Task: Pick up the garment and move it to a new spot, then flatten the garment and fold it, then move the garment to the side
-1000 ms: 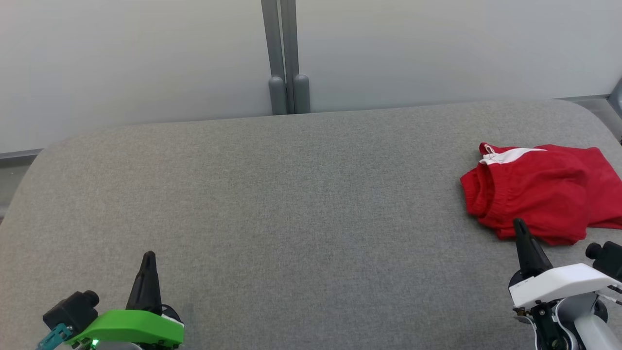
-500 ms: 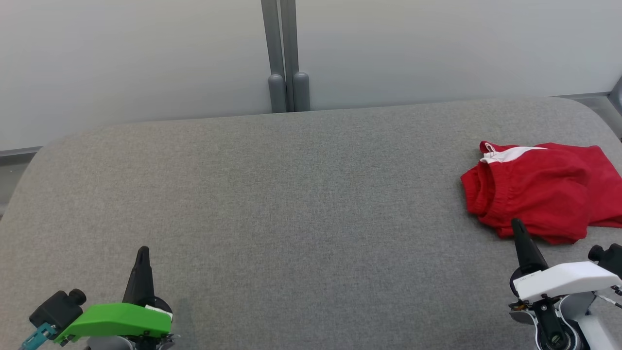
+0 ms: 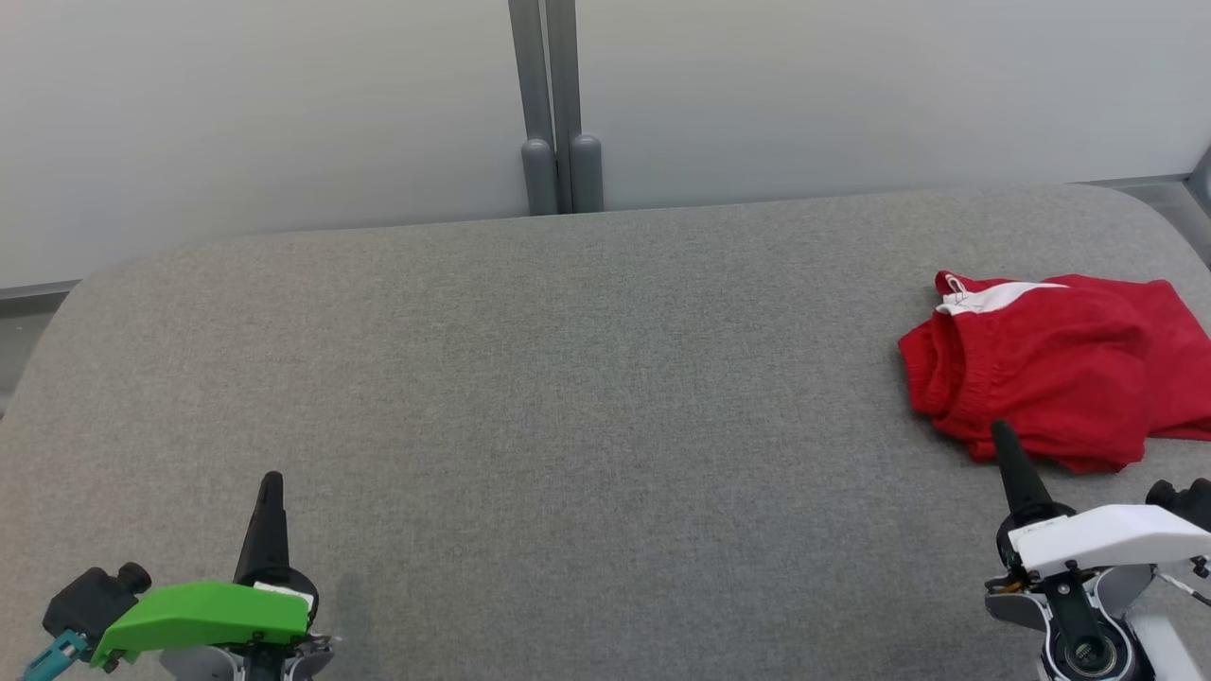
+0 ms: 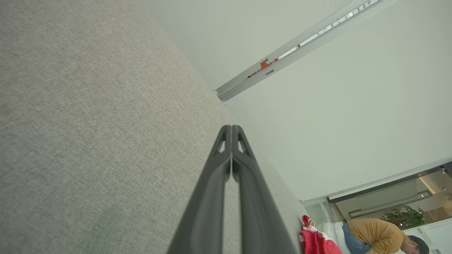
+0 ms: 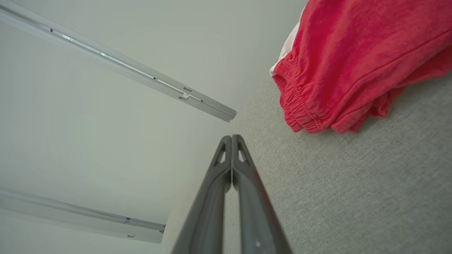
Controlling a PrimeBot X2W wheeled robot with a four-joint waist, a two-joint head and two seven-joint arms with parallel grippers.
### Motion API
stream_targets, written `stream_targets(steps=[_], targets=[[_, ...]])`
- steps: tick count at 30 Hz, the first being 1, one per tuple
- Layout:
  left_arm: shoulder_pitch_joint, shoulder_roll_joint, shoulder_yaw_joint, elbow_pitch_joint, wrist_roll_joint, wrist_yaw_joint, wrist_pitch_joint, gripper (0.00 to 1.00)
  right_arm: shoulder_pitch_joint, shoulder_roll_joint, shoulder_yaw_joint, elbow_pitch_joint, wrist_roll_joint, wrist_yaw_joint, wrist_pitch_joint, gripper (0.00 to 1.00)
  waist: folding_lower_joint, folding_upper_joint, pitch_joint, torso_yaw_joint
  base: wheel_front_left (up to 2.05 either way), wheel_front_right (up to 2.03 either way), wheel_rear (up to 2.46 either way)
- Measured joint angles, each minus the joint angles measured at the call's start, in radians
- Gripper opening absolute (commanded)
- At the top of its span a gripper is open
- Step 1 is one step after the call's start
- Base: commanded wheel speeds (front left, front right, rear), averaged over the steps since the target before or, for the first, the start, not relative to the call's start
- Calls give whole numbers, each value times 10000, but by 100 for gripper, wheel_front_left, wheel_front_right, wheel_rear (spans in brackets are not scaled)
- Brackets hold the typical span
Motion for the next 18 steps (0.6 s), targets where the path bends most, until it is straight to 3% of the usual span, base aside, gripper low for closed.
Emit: stream_targets(steps=[18], targets=[[-169,-92,282,-21,-1678,-58,466,0,-30,316,-326,-67,1404,-4,479,0,0,0,87,0,0,0,0]])
